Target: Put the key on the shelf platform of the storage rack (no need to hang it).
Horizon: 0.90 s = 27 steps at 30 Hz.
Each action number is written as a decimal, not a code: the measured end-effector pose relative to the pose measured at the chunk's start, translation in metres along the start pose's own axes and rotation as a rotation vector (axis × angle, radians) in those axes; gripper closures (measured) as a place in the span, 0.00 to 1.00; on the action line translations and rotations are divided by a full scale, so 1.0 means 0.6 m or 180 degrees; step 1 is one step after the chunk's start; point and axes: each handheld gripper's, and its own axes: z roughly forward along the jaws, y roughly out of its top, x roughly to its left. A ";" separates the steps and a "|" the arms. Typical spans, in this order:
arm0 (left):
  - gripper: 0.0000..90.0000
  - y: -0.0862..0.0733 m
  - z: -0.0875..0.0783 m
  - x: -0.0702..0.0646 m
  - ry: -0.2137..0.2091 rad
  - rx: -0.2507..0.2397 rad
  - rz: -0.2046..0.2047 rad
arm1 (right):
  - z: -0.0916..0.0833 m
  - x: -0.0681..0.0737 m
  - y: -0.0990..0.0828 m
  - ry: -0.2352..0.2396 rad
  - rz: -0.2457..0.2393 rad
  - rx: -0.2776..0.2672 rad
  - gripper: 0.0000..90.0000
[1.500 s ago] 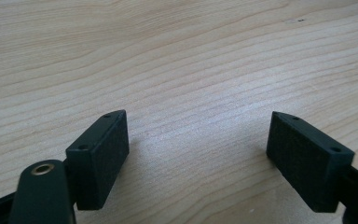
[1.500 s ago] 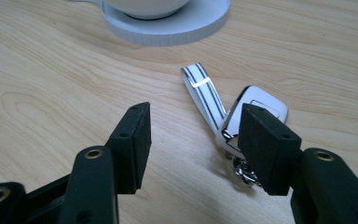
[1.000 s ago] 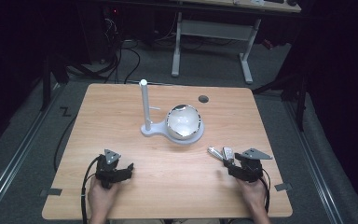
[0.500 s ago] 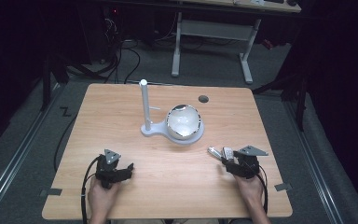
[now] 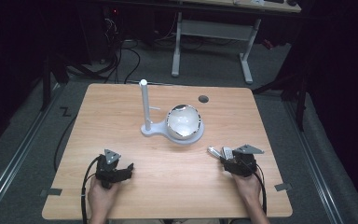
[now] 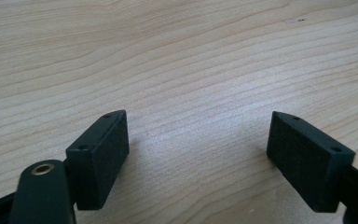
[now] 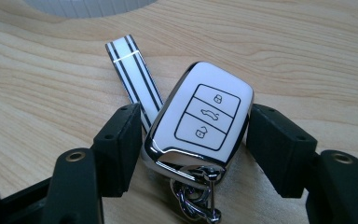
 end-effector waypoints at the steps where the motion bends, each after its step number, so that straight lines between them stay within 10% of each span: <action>1: 0.23 0.000 0.000 0.000 0.0000 0.0000 0.0000 | 0.002 0.000 0.003 0.0009 -0.0014 0.0025 0.38; 27: 0.23 0.000 0.000 0.000 0.0000 0.0000 0.0001 | 0.014 0.008 0.020 0.0151 -0.0076 0.0038 0.66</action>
